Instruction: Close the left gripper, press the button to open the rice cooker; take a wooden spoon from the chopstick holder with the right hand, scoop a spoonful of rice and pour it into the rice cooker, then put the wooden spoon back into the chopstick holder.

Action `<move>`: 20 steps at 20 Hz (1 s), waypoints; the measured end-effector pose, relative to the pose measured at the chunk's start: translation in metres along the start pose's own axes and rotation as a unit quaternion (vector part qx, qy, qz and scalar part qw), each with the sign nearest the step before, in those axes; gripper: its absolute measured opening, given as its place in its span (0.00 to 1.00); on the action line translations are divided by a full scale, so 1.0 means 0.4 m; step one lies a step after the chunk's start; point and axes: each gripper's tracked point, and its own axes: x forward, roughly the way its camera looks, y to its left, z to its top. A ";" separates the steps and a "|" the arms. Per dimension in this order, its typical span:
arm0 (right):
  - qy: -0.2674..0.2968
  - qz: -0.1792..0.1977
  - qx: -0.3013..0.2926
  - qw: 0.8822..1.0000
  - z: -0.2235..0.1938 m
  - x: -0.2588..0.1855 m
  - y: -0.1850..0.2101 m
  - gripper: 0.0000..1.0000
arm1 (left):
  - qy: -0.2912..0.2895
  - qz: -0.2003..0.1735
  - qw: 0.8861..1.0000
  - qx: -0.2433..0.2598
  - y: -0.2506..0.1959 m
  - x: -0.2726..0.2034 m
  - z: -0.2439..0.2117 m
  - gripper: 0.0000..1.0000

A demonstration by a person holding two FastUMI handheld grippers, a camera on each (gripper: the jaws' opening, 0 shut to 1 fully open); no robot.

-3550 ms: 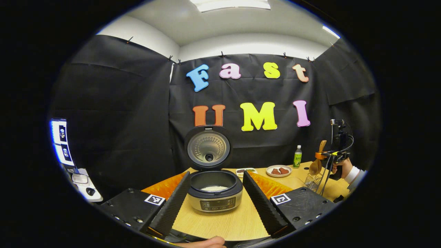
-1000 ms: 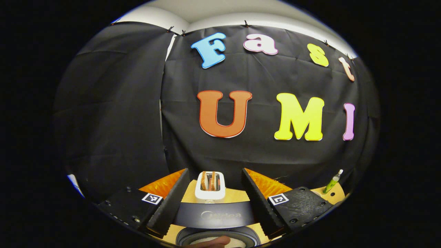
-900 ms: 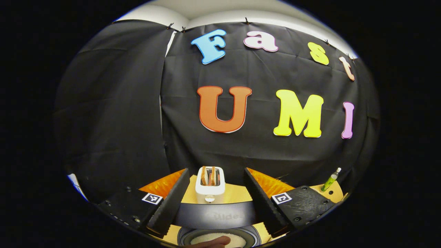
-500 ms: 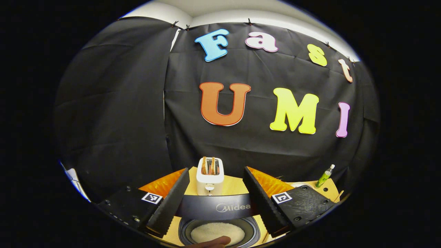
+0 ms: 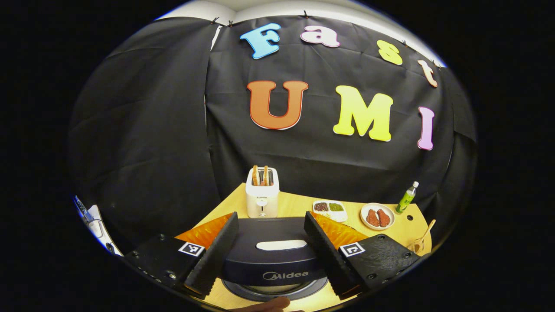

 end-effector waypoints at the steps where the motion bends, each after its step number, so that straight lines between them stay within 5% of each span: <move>1: 0.003 0.001 0.002 1.000 -0.002 -0.010 0.009 1.00 | 0.013 -0.002 1.000 0.000 -0.003 -0.004 -0.031 0.98; 13: -0.011 -0.010 -0.024 1.000 0.023 -0.075 0.055 1.00 | 0.087 0.008 0.996 0.012 -0.012 -0.038 -0.225 0.98; 15: -0.012 -0.005 -0.024 1.000 0.018 -0.084 0.072 0.93 | 0.112 0.007 0.994 0.017 -0.014 -0.042 -0.260 0.98; 16: -0.012 -0.001 -0.026 1.000 0.017 -0.087 0.080 1.00 | 0.121 0.007 0.992 0.020 -0.014 -0.040 -0.275 0.98; 20: -0.023 0.000 -0.026 0.999 0.026 -0.087 0.081 1.00 | 0.133 -0.004 0.991 0.028 -0.016 -0.045 -0.299 0.98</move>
